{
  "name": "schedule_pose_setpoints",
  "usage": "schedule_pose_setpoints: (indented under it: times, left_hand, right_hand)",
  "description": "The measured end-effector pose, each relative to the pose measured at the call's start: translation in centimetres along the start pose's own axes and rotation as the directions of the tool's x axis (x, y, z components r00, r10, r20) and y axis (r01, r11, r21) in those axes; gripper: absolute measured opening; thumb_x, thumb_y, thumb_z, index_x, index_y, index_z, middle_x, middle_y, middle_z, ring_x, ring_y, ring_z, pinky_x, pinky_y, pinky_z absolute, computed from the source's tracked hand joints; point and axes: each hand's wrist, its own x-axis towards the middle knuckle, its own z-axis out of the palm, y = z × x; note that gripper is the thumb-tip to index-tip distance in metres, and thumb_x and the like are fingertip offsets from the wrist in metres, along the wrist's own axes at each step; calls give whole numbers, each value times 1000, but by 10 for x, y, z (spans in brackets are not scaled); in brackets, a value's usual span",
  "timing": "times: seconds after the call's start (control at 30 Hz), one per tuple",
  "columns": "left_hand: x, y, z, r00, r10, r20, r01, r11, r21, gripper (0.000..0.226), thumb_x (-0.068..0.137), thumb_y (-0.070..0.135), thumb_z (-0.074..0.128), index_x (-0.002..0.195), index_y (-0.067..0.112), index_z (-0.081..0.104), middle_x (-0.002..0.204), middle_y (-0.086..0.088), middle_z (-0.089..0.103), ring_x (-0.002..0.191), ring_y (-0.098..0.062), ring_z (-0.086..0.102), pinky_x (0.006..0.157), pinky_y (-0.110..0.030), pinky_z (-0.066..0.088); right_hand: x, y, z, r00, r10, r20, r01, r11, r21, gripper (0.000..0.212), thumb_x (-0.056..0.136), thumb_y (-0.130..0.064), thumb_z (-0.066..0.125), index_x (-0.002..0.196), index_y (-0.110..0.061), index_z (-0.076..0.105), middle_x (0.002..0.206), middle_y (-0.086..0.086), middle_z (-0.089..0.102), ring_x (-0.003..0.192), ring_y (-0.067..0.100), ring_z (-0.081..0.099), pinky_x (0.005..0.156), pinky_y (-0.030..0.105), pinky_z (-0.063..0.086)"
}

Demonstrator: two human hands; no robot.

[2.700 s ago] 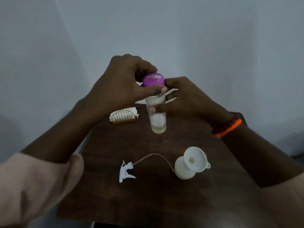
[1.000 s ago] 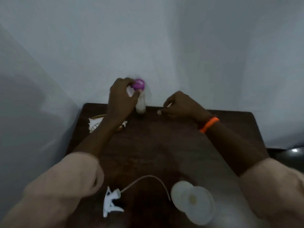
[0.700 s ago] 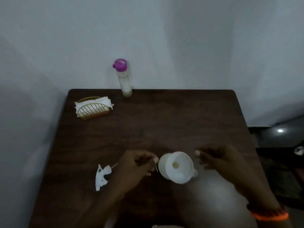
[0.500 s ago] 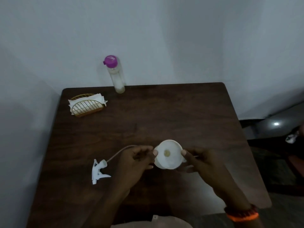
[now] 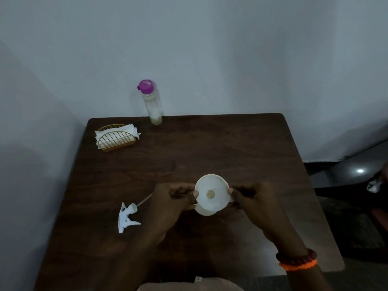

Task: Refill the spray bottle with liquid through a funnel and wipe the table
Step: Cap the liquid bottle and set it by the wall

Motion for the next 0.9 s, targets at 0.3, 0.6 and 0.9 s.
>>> schedule_pose_setpoints:
  times: [0.3,0.6,0.9]
  left_hand:
    - [-12,3,-4,999,42,17,-42,999,-10,22,83,11,79,104,14,80,98,0,81,91,-19,78,79,-37,65]
    - [-10,25,-10,990,140,-23,-140,990,-19,18,83,9,79,101,12,80,95,-3,81,87,-23,79,78,-42,65]
    - [74,57,-28,969,215,-120,-194,967,167,19,83,12,81,100,20,80,90,3,81,83,-19,78,80,-44,65]
  right_hand:
    - [-7,-3,-2,1000,-26,10,26,1000,5,16,91,-10,69,97,-23,78,81,-6,80,71,10,76,64,26,62]
    - [7,-24,-9,988,-151,34,150,988,33,20,89,-7,70,94,-25,78,83,-9,79,73,10,76,65,23,61]
    - [108,-46,1,937,-328,123,345,924,-167,17,88,-11,72,100,-21,79,90,-12,78,82,0,72,73,21,59]
